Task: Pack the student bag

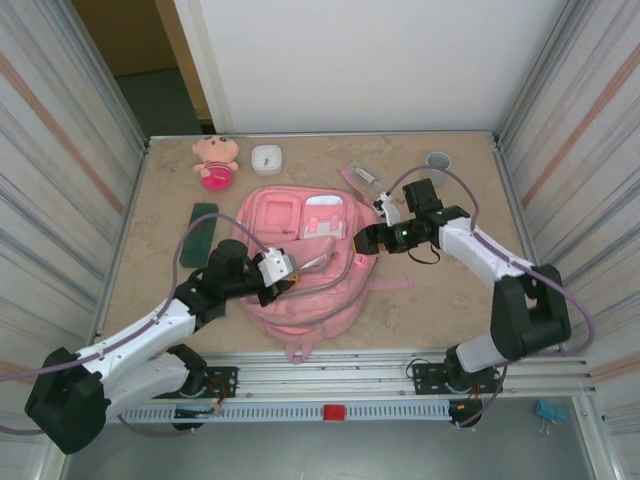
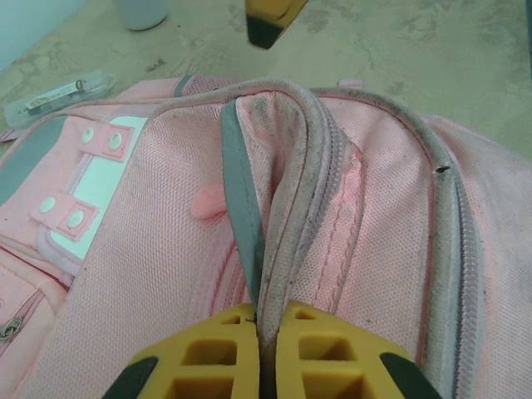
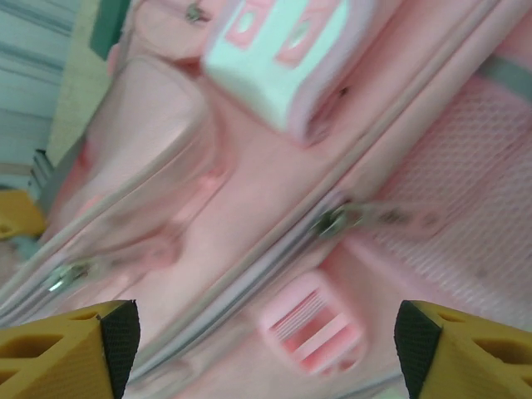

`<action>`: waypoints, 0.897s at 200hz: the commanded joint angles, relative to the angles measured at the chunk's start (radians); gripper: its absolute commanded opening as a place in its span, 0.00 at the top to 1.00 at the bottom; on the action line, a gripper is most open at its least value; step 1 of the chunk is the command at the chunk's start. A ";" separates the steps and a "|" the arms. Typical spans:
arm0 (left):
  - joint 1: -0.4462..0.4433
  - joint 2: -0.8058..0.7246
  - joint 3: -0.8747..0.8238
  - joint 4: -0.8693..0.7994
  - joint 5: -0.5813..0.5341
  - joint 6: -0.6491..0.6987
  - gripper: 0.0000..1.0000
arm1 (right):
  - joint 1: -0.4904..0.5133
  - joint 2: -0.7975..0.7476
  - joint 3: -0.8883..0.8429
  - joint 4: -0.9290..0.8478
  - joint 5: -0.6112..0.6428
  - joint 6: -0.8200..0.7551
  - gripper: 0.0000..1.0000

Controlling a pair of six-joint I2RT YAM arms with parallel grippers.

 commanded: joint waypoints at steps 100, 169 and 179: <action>0.026 -0.014 0.019 0.082 0.017 -0.019 0.97 | -0.010 0.196 0.076 0.097 -0.263 -0.151 0.33; 0.025 -0.011 0.019 0.078 0.015 -0.025 0.97 | -0.019 0.168 0.061 0.016 -0.277 -0.182 0.64; 0.026 -0.015 0.019 0.077 0.012 -0.026 0.97 | -0.019 0.162 0.061 0.012 -0.273 -0.183 0.67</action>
